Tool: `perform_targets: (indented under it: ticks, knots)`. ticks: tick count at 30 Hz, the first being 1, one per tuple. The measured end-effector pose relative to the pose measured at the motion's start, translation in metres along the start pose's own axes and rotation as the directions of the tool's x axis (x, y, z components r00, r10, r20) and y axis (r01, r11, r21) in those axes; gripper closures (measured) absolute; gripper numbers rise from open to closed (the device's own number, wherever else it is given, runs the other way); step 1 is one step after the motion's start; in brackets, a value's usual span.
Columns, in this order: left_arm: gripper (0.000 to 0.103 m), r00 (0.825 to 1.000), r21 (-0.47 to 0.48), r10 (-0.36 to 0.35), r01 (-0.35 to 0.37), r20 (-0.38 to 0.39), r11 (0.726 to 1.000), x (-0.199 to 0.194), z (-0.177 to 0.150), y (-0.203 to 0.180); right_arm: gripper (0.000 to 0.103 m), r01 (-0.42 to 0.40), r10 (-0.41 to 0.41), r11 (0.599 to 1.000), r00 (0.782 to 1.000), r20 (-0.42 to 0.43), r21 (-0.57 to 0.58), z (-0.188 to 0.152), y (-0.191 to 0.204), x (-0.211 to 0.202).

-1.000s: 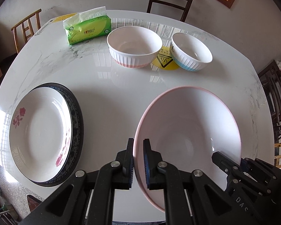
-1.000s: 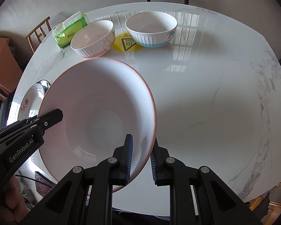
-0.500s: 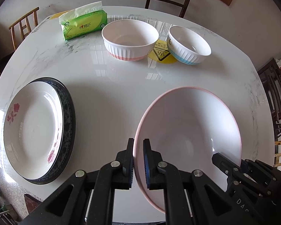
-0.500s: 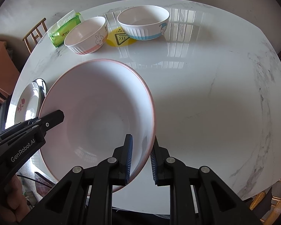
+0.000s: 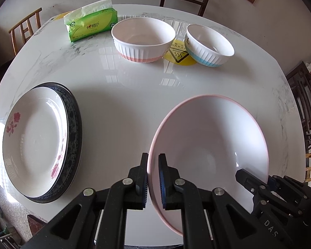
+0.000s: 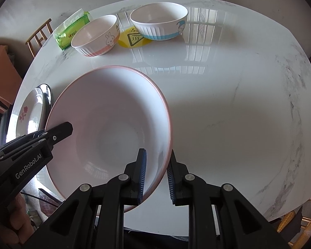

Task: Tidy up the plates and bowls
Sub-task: 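Lower the pink bowl onto the table and open both grippers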

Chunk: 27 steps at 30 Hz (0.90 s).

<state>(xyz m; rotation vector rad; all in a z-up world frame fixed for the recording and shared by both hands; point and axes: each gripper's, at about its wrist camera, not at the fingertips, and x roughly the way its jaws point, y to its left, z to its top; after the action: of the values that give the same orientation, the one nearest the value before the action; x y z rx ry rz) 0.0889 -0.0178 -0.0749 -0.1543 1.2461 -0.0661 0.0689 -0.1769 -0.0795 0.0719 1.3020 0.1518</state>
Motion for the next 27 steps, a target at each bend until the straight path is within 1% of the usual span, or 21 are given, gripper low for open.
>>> perform_targets:
  ticks: [5, 15, 17, 18, 19, 21, 27]
  knots:
    - [0.094, 1.000, 0.003, -0.003, 0.003, -0.002, 1.000, 0.001, -0.001, 0.000, 0.083, -0.012, 0.012, 1.000, 1.000, -0.001, 0.004, -0.002, -0.001, 0.001]
    - [0.092, 0.999, -0.005, -0.042, 0.042, -0.006, 0.999, 0.000, 0.002, 0.003, 0.077, -0.036, 0.036, 0.999, 0.999, 0.011, 0.017, -0.001, -0.004, -0.001]
    - [0.092, 0.999, -0.005, -0.047, 0.047, -0.013, 0.999, -0.001, 0.003, 0.004, 0.072, -0.042, 0.041, 0.999, 0.999, 0.018, 0.019, -0.001, -0.005, -0.003]
    - [0.092, 0.999, -0.005, -0.052, 0.052, -0.010, 0.999, -0.002, 0.003, 0.005, 0.064, -0.047, 0.047, 0.999, 0.999, 0.021, 0.023, -0.001, -0.005, -0.004]
    - [0.091, 0.999, -0.004, -0.051, 0.051, -0.008, 0.999, -0.002, 0.003, 0.006, 0.062, -0.048, 0.048, 0.999, 0.998, 0.028, 0.024, -0.001, -0.005, -0.006]
    - [0.087, 0.999, -0.005, -0.047, 0.047, -0.004, 0.999, -0.004, 0.004, 0.007, 0.062, -0.037, 0.037, 0.999, 0.998, 0.041, 0.014, 0.000, -0.005, -0.010]
    - [0.083, 0.998, -0.015, -0.062, 0.062, 0.006, 0.998, -0.012, 0.005, 0.013, 0.062, -0.043, 0.041, 0.999, 0.997, 0.058, 0.029, 0.003, -0.009, -0.017]
